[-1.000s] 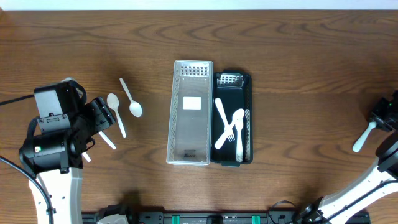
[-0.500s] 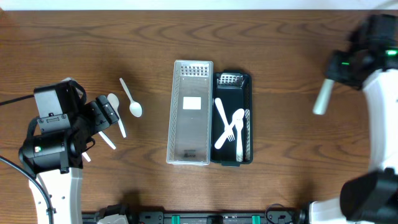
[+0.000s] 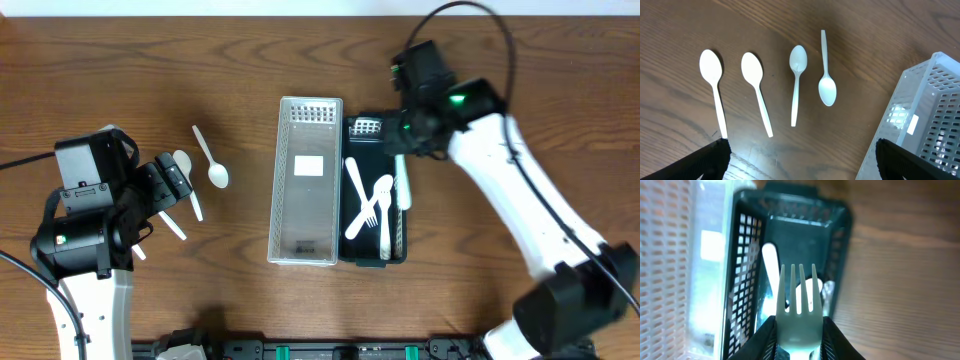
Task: Pack container
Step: 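Open the right gripper to drop the fork and withdraw right, then move the left gripper to a white spoon and grasp its handle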
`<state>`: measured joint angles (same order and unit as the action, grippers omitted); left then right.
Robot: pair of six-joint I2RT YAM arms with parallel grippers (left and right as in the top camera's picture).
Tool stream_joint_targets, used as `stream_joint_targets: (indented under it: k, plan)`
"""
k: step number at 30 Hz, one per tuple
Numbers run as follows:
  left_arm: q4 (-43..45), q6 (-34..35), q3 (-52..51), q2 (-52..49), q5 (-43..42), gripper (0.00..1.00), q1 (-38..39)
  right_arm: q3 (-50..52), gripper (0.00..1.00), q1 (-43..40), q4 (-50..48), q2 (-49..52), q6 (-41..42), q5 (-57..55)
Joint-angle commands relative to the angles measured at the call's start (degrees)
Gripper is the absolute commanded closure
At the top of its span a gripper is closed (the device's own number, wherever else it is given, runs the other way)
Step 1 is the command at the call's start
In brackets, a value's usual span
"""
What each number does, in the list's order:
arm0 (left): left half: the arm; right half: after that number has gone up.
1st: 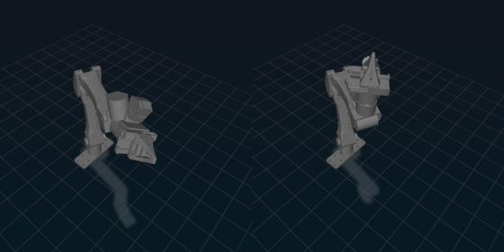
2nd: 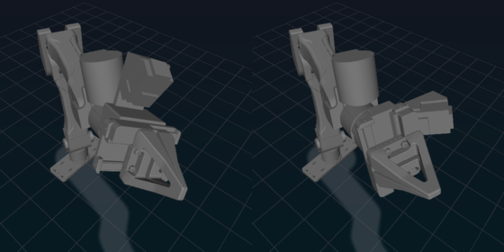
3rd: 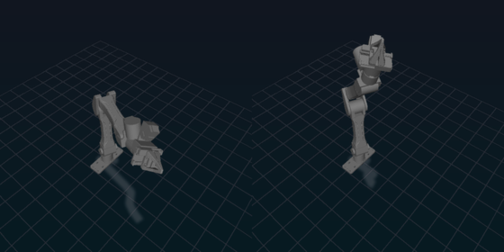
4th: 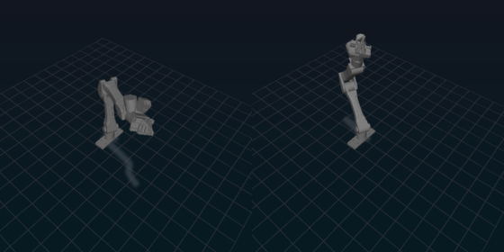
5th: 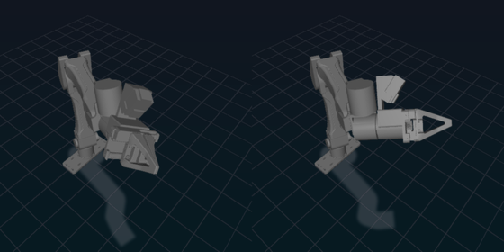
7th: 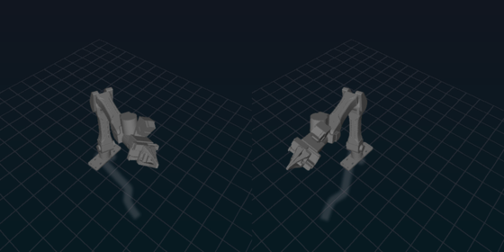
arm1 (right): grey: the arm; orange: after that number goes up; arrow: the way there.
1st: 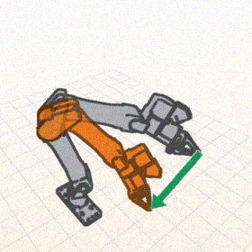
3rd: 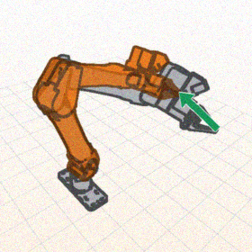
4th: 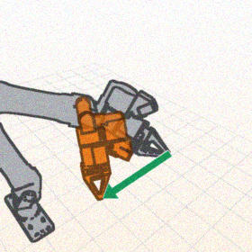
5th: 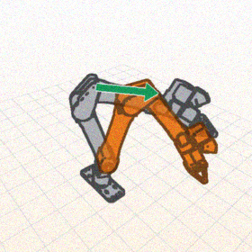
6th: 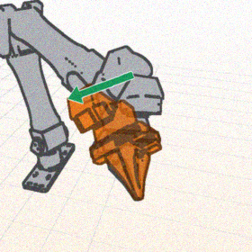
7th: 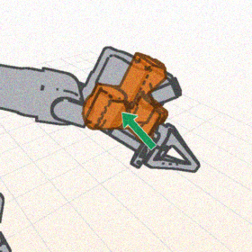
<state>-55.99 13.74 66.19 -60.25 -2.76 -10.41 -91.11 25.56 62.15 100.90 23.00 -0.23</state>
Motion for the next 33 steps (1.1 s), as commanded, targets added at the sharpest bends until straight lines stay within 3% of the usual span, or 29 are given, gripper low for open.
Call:
stream_joint_targets:
  k: [1, 5, 10, 15, 18, 21, 29, 33]
  plan:
    - [-0.39, 0.11, 0.52, 0.02, 0.46, 0.05, -0.28, 0.04, 0.79, 2.08, 0.28, 4.11, 1.84, -1.62]
    - [-0.59, 0.09, 0.52, 0.02, 0.44, 0.02, -0.28, 0.04, 0.67, 3.02, 0.13, 6.34, 1.81, -0.87]
    - [-0.55, 0.07, 0.52, 0.15, 0.44, 0.1, -0.28, -1.07, 0.28, 1.99, -1.99, 4.87, -1.53, -1.01]
    - [-0.07, -0.46, 0.76, 0.13, 0.44, 0.1, 0.22, -5.95, 0.21, -1.14, -1.92, 2.12, -6.69, -1.18]
    - [1.6, -1.49, 1.46, 0.0, 0.44, 0.11, 1.84, -8.35, 0.13, -5.33, -1.92, -0.24, -6.84, -1.53]
    - [5.38, -1.46, 1.55, -0.94, 0.44, 0.17, 4.04, -9.55, 0.02, -11.34, -1.95, -2.47, -9.14, -1.42]
    - [12.13, 1.36, 1.66, -15.72, 0.39, 0.17, 8.28, -9.42, 0.01, -25.99, 6.58, -3.28, -13.46, -0.96]
    - [14.67, 1.66, 3.23, -27.04, -4.76, 0.16, 8.46, -9.38, 0.01, -29.86, 9.73, -3.3, -13.51, -0.15]
